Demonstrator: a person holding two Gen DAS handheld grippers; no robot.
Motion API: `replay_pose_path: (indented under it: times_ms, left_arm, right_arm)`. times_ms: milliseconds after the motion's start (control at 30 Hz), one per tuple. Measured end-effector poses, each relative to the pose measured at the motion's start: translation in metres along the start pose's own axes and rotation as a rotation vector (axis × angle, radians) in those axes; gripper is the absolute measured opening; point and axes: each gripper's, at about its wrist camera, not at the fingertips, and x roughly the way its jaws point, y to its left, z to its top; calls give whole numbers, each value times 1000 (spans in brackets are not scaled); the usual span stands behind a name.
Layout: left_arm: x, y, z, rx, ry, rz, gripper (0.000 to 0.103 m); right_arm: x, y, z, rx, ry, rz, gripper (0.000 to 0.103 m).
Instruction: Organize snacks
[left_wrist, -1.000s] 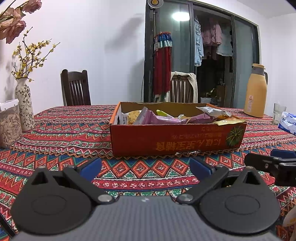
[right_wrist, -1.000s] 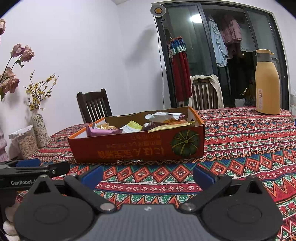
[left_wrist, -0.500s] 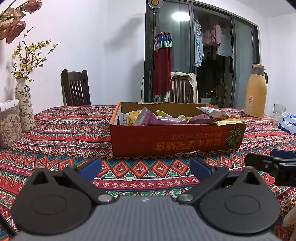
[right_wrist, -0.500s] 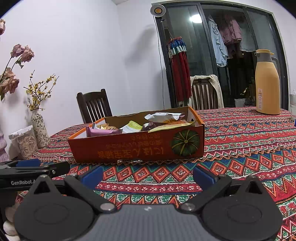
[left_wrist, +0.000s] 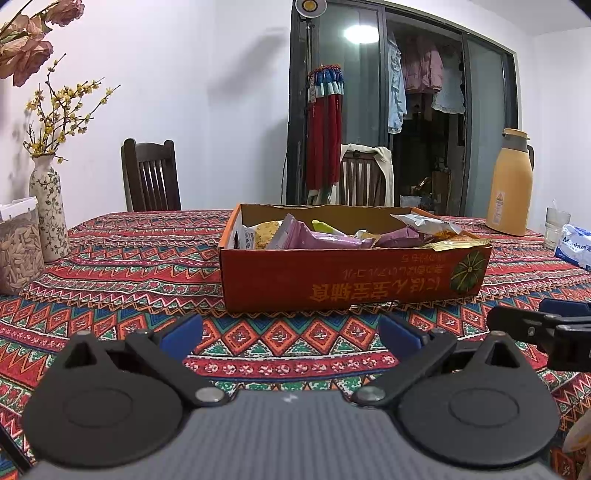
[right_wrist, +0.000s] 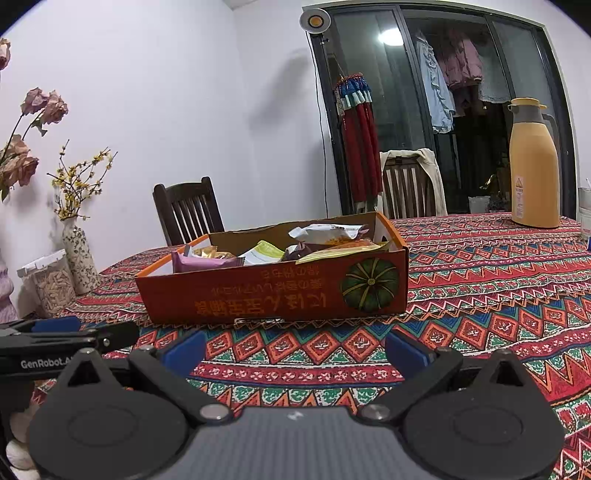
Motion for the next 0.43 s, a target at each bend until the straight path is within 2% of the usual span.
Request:
replay_pose_path:
  times_ms: [433]
  left_arm:
    - [-1,3,-1,-7,-8,-9,103]
  right_arm:
    - [0,0,0,0,0,0,103]
